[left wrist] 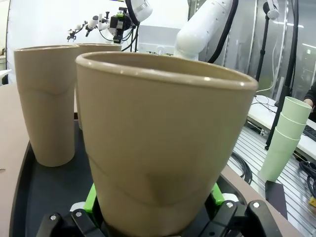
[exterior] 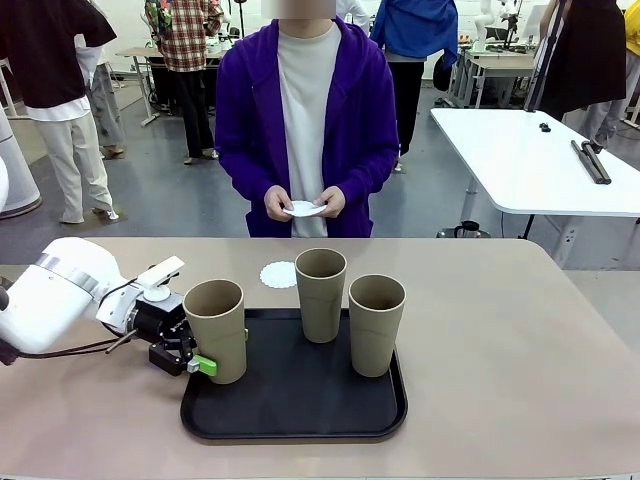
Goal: Place coasters on the table and set cups on them.
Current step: Pick up one Reusable plastic cup and place it on a coaster set by the human.
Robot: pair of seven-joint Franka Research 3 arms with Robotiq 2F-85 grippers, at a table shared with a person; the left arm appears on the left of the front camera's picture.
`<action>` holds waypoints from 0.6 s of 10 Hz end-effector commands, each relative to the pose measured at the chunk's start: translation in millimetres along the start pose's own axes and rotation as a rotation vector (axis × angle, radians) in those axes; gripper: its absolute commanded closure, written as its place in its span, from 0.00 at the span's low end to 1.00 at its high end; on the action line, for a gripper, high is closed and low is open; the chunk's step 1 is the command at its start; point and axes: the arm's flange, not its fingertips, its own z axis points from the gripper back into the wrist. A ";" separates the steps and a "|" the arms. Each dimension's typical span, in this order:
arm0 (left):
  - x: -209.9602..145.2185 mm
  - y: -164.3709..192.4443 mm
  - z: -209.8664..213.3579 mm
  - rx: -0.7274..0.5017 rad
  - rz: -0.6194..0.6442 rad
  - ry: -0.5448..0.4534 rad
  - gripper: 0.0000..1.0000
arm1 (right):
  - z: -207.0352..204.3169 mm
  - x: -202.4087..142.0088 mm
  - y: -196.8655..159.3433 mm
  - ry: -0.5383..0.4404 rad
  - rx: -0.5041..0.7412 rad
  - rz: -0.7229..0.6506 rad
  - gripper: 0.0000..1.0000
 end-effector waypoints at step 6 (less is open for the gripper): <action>38.9 -12.8 -2.2 0.050 -0.031 0.020 1.00 | 0.2 0.3 -0.4 -0.001 0.012 0.000 0.00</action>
